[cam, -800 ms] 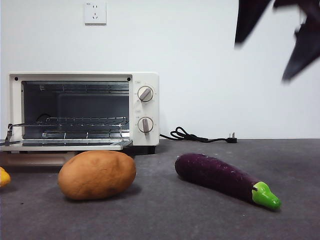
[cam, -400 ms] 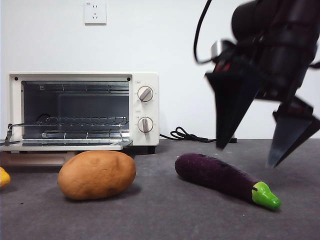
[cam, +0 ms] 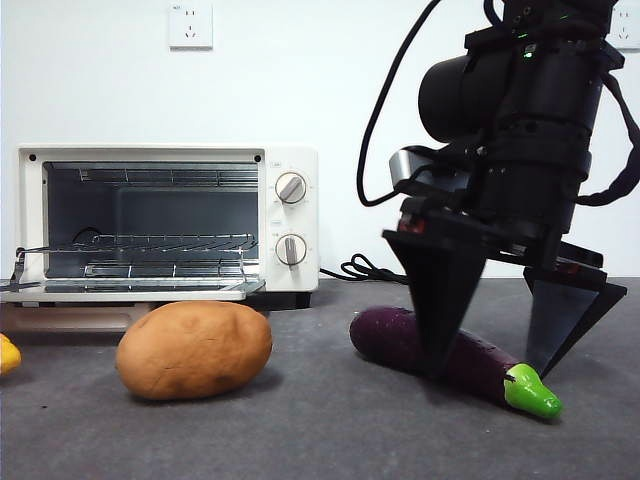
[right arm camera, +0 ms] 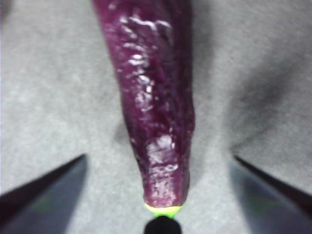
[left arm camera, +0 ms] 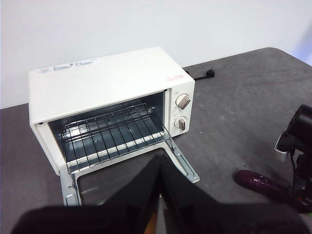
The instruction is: Take the eggplant from the table,put the eggplant in the oven
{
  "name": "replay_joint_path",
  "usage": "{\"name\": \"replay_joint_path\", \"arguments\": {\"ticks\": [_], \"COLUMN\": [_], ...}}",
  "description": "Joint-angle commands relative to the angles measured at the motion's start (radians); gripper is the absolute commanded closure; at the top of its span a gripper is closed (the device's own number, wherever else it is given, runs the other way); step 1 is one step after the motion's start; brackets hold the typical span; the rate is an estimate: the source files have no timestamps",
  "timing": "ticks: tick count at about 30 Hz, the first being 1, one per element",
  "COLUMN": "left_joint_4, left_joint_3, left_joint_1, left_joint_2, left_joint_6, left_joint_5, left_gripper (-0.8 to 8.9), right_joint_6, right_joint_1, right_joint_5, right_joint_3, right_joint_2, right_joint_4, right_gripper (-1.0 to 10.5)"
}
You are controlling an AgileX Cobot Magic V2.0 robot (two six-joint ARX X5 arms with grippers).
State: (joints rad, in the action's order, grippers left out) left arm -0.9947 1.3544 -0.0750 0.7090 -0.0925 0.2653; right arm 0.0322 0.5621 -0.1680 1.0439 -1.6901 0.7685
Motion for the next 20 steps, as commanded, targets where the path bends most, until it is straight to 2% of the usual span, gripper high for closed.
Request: {"name": "replay_joint_path", "arguments": {"ticks": [1, 9, 20], "left_joint_4": [0.004, 0.004, 0.005], "left_joint_3": [-0.003, -0.003, -0.003], "left_joint_1": [-0.001, -0.001, -0.001], "left_joint_2": [-0.003, -0.003, -0.003], "left_joint_6": [-0.005, -0.015, -0.016], "left_joint_5": [0.003, 0.003, 0.003], "left_gripper": [8.19, 8.19, 8.19], "right_joint_6": [0.025, 0.039, 0.035], "right_joint_1": [0.004, 0.015, 0.032], "right_joint_5": [0.005, 0.031, 0.025], "right_joint_3": [-0.015, -0.015, -0.01], "right_joint_2": [-0.009, -0.009, 0.04], "right_joint_4": [-0.006, -0.003, 0.019], "right_gripper": [6.9, 9.5, 9.6]}}
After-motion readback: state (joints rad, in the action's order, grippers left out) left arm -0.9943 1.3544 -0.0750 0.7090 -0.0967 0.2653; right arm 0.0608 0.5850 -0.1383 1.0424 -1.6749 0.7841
